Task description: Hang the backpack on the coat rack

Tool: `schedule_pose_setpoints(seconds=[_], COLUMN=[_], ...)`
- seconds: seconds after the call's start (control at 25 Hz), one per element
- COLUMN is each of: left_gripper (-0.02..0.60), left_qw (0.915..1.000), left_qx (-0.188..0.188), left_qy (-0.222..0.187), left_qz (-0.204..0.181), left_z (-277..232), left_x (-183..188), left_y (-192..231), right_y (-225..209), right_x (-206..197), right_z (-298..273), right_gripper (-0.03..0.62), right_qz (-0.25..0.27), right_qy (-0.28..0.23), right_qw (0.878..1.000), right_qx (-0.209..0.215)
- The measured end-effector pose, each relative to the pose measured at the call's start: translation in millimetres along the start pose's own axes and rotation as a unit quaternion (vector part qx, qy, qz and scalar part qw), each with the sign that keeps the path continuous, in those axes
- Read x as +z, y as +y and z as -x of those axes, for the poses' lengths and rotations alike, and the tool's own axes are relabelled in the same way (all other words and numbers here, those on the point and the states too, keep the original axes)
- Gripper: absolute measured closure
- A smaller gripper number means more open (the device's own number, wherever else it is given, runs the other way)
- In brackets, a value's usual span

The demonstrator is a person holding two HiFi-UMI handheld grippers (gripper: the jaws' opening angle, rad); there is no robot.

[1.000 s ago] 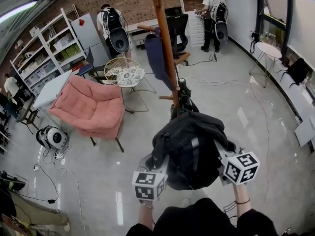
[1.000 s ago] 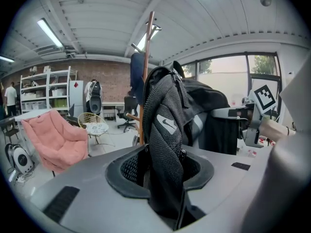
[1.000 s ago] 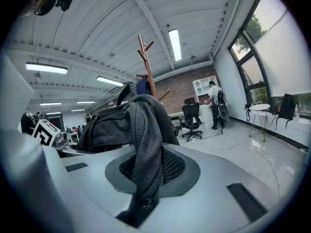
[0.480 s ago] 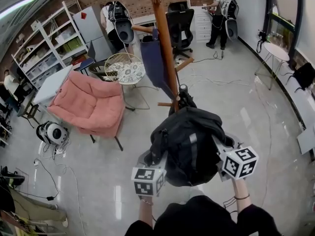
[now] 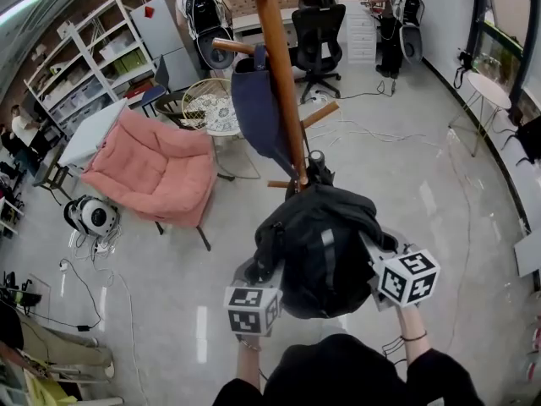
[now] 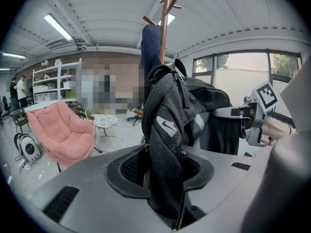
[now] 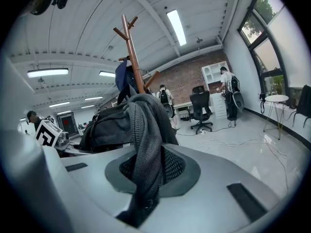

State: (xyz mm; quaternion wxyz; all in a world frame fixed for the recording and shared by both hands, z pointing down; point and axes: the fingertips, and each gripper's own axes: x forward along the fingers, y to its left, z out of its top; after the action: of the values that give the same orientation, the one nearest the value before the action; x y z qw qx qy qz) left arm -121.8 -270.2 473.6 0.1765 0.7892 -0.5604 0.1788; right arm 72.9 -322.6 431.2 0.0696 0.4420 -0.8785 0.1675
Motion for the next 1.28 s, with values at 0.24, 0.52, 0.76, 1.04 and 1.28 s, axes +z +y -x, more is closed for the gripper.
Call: schedule_pose_setpoints(seconds=[0.24, 0.52, 0.76, 1.04, 1.28], left_gripper=[0.44, 0.44, 0.44, 0.44, 0.44], left_qw=[0.9998, 0.9991, 0.9982, 0.9966, 0.9952], left_qx=[0.009, 0.005, -0.002, -0.005, -0.005], left_qy=[0.013, 0.038, 0.057, 0.077, 0.091], left_qz=[0.011, 0.017, 0.018, 0.026, 0.035], left_z=[-16.4, -34.4, -49.7, -64.4, -73.5], left_x=[-7.1, -22.5, -32.1, -44.4, -56.2], left_y=[4.5, 12.9, 17.0, 21.3, 23.5], right_y=[-10.4, -18.0, -26.3, -36.2, -41.1], right_x=[-7.0, -22.7, -33.3, -46.1, -58.2], right_z=[-16.1, -34.4, -44.9, -59.2, -66.7], right_gripper=[0.557, 0.557, 0.557, 0.557, 0.557], right_qz=[0.003, -0.005, -0.017, -0.025, -0.032], right_qy=[0.017, 0.03, 0.033, 0.038, 0.045], right_qw=[1.0, 1.0, 0.999, 0.999, 0.998], right_qx=[0.013, 0.008, -0.002, -0.008, -0.01])
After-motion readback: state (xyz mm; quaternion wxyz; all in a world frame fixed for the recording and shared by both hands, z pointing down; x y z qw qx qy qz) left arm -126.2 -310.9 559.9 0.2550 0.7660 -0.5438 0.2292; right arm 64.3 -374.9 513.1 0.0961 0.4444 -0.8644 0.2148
